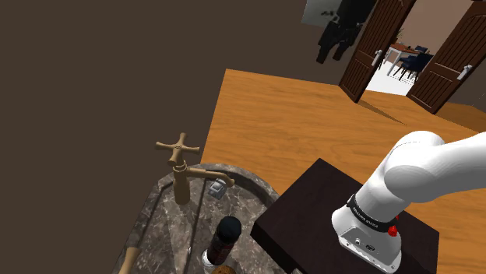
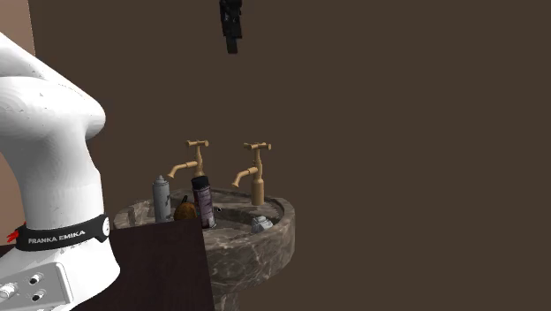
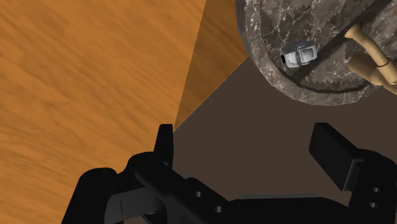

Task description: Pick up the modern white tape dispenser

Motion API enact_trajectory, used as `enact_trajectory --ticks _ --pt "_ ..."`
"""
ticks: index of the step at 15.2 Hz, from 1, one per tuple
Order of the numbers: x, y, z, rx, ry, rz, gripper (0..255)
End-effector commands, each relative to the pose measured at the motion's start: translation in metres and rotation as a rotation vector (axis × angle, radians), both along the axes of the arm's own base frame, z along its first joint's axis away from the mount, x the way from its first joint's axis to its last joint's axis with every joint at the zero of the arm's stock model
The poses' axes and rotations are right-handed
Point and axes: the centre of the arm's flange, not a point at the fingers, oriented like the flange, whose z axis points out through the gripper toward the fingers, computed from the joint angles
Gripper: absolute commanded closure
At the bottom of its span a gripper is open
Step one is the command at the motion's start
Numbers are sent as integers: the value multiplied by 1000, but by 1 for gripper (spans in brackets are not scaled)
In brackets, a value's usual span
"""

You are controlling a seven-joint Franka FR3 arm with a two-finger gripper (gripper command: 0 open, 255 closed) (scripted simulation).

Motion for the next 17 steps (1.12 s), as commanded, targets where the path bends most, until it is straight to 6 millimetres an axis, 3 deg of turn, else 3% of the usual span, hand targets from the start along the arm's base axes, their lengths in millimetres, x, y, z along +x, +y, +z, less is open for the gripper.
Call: enact_trajectory --ticks 1,17 --pt "0 0 0 0 0 0 0" --pt "33 109 -179 18 25 -306 0"
